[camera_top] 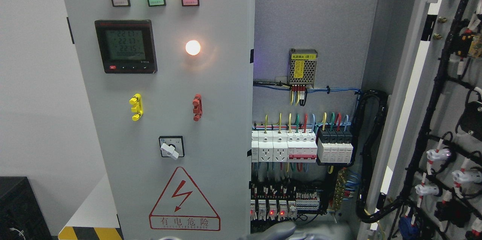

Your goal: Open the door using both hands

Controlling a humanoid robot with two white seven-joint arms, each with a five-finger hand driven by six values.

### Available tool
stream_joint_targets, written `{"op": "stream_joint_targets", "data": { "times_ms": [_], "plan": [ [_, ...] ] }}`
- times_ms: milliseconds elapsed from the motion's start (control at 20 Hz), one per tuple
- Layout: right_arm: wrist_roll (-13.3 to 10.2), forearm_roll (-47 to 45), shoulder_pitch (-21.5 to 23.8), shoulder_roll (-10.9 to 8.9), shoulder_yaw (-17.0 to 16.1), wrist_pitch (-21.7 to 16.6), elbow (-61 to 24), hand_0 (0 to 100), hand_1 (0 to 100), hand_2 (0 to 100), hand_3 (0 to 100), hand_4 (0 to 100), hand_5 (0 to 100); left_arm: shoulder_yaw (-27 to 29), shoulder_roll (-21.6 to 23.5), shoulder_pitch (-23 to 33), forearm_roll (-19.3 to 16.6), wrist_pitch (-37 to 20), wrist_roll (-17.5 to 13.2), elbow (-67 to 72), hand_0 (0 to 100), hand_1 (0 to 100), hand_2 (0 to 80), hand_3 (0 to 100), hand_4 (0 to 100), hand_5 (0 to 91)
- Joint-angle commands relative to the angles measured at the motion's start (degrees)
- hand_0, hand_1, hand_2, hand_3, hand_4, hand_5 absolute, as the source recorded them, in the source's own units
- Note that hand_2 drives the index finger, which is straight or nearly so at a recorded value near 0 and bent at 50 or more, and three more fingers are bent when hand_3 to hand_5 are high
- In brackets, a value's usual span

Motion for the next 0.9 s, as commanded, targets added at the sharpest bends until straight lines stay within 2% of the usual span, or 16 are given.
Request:
{"op": "stream_joint_targets", "data": {
  "times_ms": [0, 100, 150, 250, 351, 401, 451, 551, 651, 701, 801, 851],
  "plan": [
    [-0.02, -1.5, 2.86, -0.12, -0.01, 0.0, -7.08, 0, 0, 0, 0, 0, 0, 15.18, 24.97, 35.85, -10.45, -3.49, -1.13, 4.76, 0, 0, 0.0, 0, 0, 0.0],
    [-0.02, -1.5, 7.69, -0.82, 0.26, 0.0, -18.49, 0, 0, 0, 0, 0, 0, 19.85, 21.91, 47.63, -13.25, -7.61, -1.04, 16.61, 0, 0, 0.0, 0, 0, 0.0],
    [-0.02, -1.41, 9.89, -1.08, 0.17, 0.0, -24.12, 0, 0, 0, 0, 0, 0, 21.96, 17.45, 51.78, -15.45, -9.99, -1.04, 22.06, 0, 0, 0.0, 0, 0, 0.0],
    [-0.02, -1.49, 12.89, -2.75, 0.17, -0.26, -34.58, 0, 0, 0, 0, 0, 0, 25.13, 9.45, 56.11, -19.93, -13.07, -1.04, 36.19, 0, 0, 0.0, 0, 0, 0.0],
    [-0.02, -1.5, 16.83, -3.28, 0.17, -2.1, -45.39, 0, 0, 0, 0, 0, 0, 28.9, -2.39, 56.65, -23.28, -14.05, -1.04, 55.5, 0, 0, 0.0, 0, 0, 0.0],
    [-0.02, -1.5, 19.29, -3.46, 0.17, -3.94, -51.88, 0, 0, 0, 0, 0, 0, 31.44, -8.98, 55.96, -24.42, -14.14, -1.04, 67.61, 0, 0, 0.0, 0, 0, 0.0],
    [-0.02, -1.5, 22.01, -3.72, 0.26, -6.3, -58.47, 0, 0, 0, 0, 0, 0, 33.56, -13.75, 54.21, -25.3, -14.23, -1.04, 77.65, 0, 0, 0.0, 0, 0, 0.0],
    [-0.02, -1.58, 26.68, -3.9, 0.43, -11.66, -70.43, 0, 0, 0, 0, 0, 0, 34.81, -18.18, 50.08, -26.8, -13.97, -0.95, 90.18, 0, 0, 0.0, 0, 0, 0.0],
    [-0.02, -1.58, 29.68, -4.77, 2.27, -16.5, -79.76, 0, 0, 0, 0, 0, 0, 35.51, -22.47, 47.96, -26.81, -13.53, -0.69, 98.37, 0, 0, 0.0, 0, 0, 0.0],
    [-0.02, -1.58, 30.56, -5.47, 3.41, -18.52, -83.37, 0, 0, 0, 0, 0, 0, 37.69, -25.37, 47.6, -26.98, -13.7, -0.34, 102.58, 0, 0, 0.0, 0, 0, 0.0],
    [-0.02, -1.58, 32.49, -7.4, 6.31, -21.78, -90.23, 0, 0, 0, 0, 0, 0, 48.55, -29.42, 47.6, -28.81, -13.88, 0.01, 107.53, 0, 0, 0.0, 0, 0, 0.0],
    [-0.02, -1.58, 33.28, -8.89, 8.24, -23.19, -93.31, 0, 0, 0, 0, 0, 0, 54.53, -30.75, 47.6, -33.18, -13.62, 0.97, 109.03, 0, 0, 0.0, 0, 0, 0.0]
  ]
}}
